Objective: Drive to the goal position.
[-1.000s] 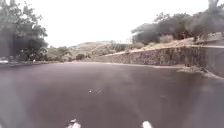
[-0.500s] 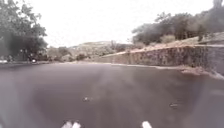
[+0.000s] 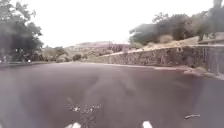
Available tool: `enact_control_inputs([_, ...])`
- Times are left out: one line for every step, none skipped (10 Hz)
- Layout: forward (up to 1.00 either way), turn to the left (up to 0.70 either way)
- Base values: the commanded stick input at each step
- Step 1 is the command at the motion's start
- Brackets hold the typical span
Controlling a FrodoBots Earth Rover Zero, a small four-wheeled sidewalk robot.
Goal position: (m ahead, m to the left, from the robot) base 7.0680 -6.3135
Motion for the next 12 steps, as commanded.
enact_control_inputs([0.70, 0.00])
enact_control_inputs([0.70, 0.00])
enact_control_inputs([0.70, 0.00])
enact_control_inputs([0.70, -0.24])
enact_control_inputs([0.70, -0.24])
enact_control_inputs([0.70, -0.25])
enact_control_inputs([0.70, -0.25])
enact_control_inputs([0.70, -0.25])
enact_control_inputs([0.70, 0.00])
enact_control_inputs([0.70, 0.00])
enact_control_inputs([0.70, 0.00])
enact_control_inputs([0.70, 0.00])
